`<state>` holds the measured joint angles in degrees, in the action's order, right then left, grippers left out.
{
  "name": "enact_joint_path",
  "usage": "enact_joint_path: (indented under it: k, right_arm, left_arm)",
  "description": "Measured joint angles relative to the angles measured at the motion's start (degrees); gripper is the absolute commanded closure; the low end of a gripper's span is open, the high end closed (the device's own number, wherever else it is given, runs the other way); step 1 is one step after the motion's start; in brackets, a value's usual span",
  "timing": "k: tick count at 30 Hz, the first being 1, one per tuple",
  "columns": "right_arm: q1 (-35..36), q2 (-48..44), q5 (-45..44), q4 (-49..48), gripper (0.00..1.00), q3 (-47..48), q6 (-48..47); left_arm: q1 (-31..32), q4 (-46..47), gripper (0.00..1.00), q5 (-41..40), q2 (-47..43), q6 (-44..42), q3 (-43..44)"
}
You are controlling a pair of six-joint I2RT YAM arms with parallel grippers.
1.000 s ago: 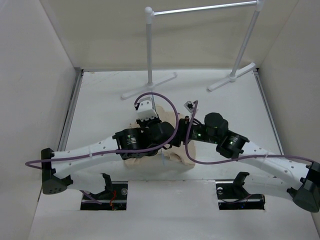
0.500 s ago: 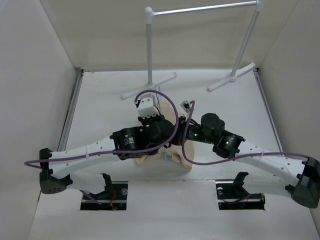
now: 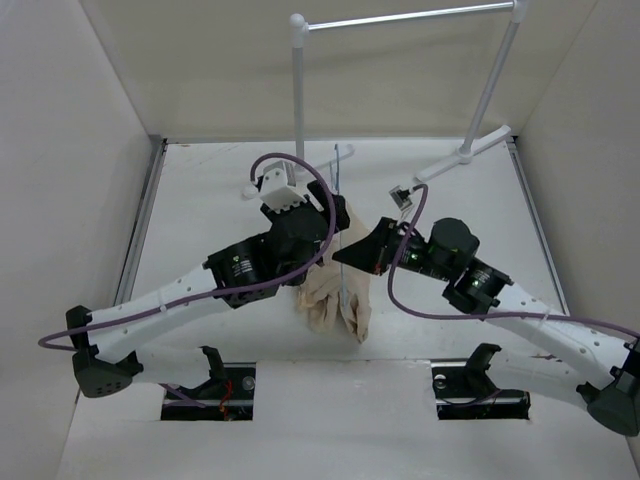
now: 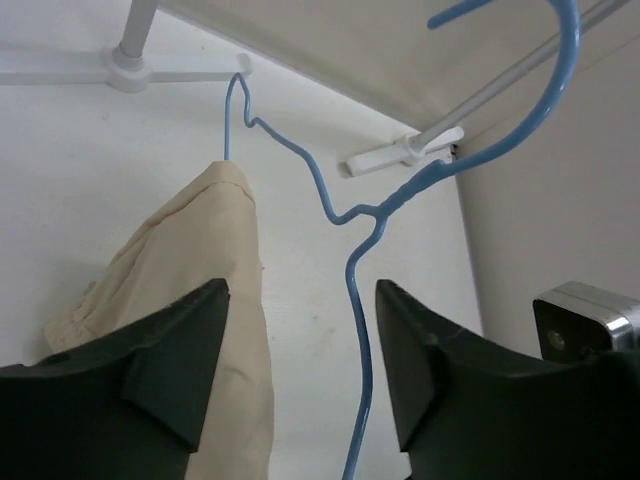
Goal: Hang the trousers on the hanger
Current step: Place the hanger at the clothesline.
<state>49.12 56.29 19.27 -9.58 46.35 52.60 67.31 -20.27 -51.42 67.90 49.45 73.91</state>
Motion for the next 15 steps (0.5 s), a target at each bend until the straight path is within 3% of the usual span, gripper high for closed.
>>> enact_joint_path:
  k: [4,10,15]
  right_arm:
    - [-4.81,0.79,1.29,0.17,0.97,1.36,1.01]
    - [-13.94,5.64,4.35,2.32,0.98,9.84,1.2]
    - [-22.58,14.49,7.37,7.52,0.97,25.66,-0.61]
  left_arm:
    - [-1.84,5.01,0.0,2.54,0.0,-5.05,2.27]
    - [-4.33,10.73,0.0,4.61,-4.02,-12.68,4.35]
    - [-11.58,11.5,0.0,2.99,-12.26,-14.56,1.86]
